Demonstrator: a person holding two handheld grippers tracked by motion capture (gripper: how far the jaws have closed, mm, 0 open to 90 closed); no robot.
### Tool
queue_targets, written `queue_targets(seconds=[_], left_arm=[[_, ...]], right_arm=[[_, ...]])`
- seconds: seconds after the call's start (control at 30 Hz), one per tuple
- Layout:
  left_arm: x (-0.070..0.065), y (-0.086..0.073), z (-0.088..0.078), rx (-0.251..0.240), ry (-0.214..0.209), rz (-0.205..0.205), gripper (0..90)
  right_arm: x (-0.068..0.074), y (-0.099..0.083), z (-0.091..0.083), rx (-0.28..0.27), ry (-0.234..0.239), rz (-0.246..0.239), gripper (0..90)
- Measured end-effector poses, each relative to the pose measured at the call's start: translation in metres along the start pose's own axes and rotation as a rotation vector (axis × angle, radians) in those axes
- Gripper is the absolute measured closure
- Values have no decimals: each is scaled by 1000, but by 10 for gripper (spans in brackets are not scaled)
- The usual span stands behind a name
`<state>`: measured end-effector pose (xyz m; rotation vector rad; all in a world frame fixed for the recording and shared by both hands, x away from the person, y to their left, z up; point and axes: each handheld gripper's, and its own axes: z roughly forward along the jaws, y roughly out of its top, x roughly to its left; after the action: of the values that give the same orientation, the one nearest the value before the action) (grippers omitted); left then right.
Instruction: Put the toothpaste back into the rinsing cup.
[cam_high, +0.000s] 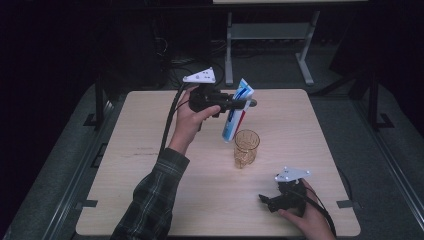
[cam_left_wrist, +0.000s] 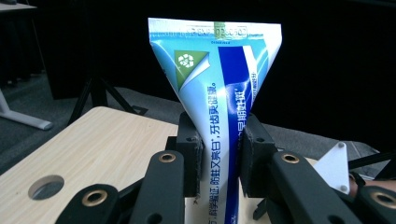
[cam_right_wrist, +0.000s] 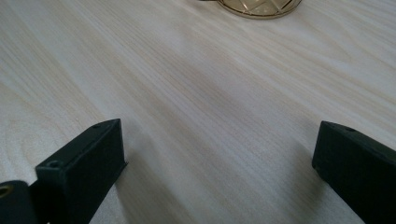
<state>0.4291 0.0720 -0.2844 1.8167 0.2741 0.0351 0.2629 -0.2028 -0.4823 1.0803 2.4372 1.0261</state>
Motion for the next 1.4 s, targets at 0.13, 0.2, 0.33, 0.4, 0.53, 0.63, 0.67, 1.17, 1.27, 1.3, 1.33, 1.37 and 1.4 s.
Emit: queue_targets(seconds=[0.13,0.2,0.33,0.4,0.53,0.63,0.67,1.17,1.27,1.3,1.33,1.37,1.4], left_arm=[[-1,1,12,-9,-12,6,729],[-1,2,17,-9,-15,5,729],[0,2,26,-4,-24,10,729],[0,2,31,-8,-27,9,729],[-1,1,39,-4,-36,9,729],[0,-1,44,8,-40,13,729],[1,-3,46,11,-44,10,729],[7,-20,56,56,-35,0,727],[9,-26,58,60,-35,-12,726],[11,-30,59,65,-31,-21,726],[11,-30,59,65,-31,-21,726],[12,-34,60,74,-34,-24,726],[12,-34,60,74,-34,-24,726]], right_arm=[[0,0,0,0,1,-1,17],[0,0,0,0,3,-1,16],[1,0,0,0,6,1,17],[1,0,0,0,5,1,17],[1,0,0,1,6,2,17],[2,0,0,5,7,6,16],[2,0,0,5,7,6,17],[2,0,0,4,9,8,17],[2,0,0,5,6,2,17],[2,0,0,6,7,3,16],[2,0,0,6,7,3,16],[2,0,0,6,7,3,17],[2,0,0,6,7,3,17]])
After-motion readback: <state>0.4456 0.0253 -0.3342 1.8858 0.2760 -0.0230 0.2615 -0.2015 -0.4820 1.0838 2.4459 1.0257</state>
